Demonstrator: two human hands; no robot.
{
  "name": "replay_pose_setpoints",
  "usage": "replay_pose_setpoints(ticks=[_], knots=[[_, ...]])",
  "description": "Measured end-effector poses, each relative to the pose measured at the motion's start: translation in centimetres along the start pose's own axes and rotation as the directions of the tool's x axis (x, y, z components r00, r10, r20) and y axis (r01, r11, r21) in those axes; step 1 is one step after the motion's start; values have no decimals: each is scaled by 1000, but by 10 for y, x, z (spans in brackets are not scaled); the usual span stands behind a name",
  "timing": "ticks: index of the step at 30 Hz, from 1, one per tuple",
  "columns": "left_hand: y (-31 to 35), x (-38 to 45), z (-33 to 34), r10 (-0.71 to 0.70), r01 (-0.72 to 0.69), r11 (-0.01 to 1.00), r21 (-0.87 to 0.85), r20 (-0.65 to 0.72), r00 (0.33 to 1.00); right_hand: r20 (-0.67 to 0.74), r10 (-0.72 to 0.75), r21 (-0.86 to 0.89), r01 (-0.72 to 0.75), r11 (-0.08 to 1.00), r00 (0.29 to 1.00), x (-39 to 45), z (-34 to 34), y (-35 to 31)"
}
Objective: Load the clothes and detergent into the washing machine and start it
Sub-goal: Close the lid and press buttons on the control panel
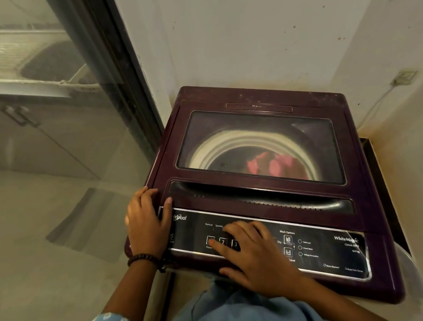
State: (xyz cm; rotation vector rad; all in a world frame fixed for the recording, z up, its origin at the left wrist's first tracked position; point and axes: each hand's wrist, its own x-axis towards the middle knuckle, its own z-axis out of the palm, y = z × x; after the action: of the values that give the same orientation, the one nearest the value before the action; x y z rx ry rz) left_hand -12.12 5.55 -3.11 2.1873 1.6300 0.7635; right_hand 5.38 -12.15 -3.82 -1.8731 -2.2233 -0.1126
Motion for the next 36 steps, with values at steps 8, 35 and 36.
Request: replay_pose_setpoints(ticks=[8,35,36], knots=[[0,-3,-4,5,-5,1000,10,-7,1000,4,56,10,-56,998,998,10,0,-15],[-15,-9,-17,-18,18,1000,-2,16,1000,51,258,167,-263,950,965,-18,-3,-8],[-16,-10,-16,-18,18,1000,-1,16,1000,43,255,166,-258,952,966,-18,-2,-9]])
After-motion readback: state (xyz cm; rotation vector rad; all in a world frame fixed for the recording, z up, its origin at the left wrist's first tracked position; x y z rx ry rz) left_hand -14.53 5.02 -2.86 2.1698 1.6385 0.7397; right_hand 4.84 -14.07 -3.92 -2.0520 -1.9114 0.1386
